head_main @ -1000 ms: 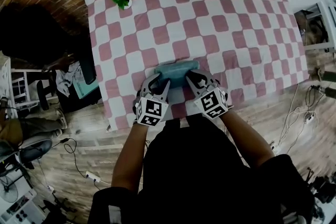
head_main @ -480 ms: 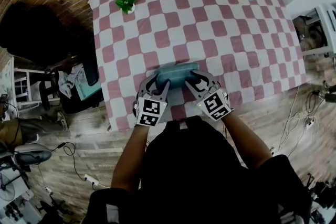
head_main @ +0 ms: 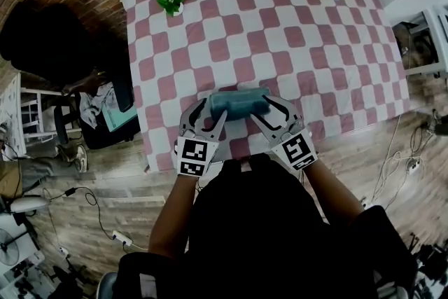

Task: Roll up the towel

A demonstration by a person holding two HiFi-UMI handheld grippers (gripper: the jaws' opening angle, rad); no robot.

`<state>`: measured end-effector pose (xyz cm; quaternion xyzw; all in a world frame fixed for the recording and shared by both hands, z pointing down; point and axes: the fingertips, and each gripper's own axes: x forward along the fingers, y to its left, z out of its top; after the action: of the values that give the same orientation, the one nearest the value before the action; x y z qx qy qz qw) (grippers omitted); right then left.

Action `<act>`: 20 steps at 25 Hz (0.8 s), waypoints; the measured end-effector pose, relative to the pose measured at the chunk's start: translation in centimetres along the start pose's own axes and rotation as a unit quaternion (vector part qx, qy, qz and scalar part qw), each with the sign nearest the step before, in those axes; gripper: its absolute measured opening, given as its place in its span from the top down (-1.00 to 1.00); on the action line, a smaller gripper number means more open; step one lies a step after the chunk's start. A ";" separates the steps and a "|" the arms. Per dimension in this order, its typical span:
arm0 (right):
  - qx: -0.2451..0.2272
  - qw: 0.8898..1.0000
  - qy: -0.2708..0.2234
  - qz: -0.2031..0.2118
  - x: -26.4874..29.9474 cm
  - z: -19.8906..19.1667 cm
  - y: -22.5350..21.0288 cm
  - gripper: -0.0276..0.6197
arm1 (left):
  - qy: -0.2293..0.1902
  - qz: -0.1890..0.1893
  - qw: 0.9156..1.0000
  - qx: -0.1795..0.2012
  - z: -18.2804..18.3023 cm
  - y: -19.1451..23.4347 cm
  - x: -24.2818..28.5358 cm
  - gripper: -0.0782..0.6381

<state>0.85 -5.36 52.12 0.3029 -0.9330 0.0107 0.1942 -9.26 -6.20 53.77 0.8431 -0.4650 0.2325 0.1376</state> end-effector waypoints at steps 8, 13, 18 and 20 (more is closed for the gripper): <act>-0.007 0.997 -0.072 -0.028 -2.2 6.9 -1.5 0.52 | -0.095 0.033 0.995 -0.005 6.0 1.3 -3.6 0.40; 0.002 0.988 -0.145 -0.060 -3.9 12.8 -2.9 0.92 | -0.164 0.077 0.983 0.013 11.1 2.7 -6.4 0.79; -0.019 0.981 -0.171 -0.086 -5.0 16.6 -3.5 0.92 | -0.217 0.087 0.972 -0.010 14.6 3.5 -8.4 0.79; -0.026 0.980 -0.176 -0.093 -5.2 17.5 -3.7 0.92 | -0.224 0.090 0.970 -0.011 15.2 3.8 -8.9 0.78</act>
<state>0.63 -7.89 33.69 0.3803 -0.9203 -0.0855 0.0346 -12.49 -8.64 36.21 0.8269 -0.5604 0.0438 0.0173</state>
